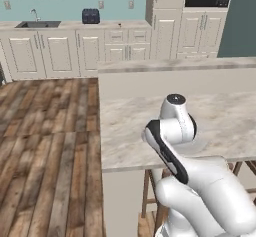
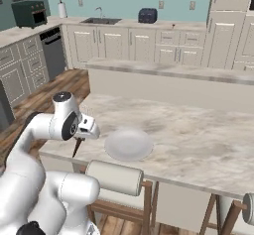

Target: Take the fork and place it on the left side of the plate. Then take the spoon and place it on the right side of the plate. Make sure they're directly next to the plate.

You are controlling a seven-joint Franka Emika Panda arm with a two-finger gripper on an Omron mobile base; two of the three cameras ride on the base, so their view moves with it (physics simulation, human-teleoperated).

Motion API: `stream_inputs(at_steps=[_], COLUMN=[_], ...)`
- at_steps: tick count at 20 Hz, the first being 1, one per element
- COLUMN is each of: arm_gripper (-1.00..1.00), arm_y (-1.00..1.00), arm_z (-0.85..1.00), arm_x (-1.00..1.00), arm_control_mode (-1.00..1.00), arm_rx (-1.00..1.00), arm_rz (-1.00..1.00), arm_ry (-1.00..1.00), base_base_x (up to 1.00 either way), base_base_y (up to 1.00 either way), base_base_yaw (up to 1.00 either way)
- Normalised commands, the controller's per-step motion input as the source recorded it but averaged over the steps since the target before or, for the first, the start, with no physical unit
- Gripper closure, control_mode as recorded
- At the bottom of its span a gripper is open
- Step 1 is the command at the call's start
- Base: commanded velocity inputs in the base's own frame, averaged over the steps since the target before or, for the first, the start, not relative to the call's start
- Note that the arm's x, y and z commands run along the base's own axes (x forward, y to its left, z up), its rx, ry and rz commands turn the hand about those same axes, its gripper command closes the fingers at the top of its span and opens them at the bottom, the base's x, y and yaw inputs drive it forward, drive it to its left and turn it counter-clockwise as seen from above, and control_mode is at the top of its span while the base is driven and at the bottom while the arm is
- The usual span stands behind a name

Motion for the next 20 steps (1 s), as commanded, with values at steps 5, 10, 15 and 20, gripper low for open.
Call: stream_inputs(at_steps=[5,10,15,20], arm_gripper=[1.0,1.0,1.0,1.0], arm_y=[0.0,0.0,0.0,0.0], arm_z=[-0.22,-0.35,-0.41,-0.26], arm_x=[0.85,0.65,0.22,0.02], arm_control_mode=[-1.0,-1.0,-1.0,-1.0], arm_rx=[0.0,0.0,0.0,0.0], arm_rz=[0.0,0.0,0.0,0.0], arm_ry=[0.0,-0.01,0.0,0.0], base_base_x=[0.0,0.0,0.0,0.0], base_base_y=[0.0,0.0,0.0,0.0], base_base_yaw=[0.0,0.0,0.0,0.0])
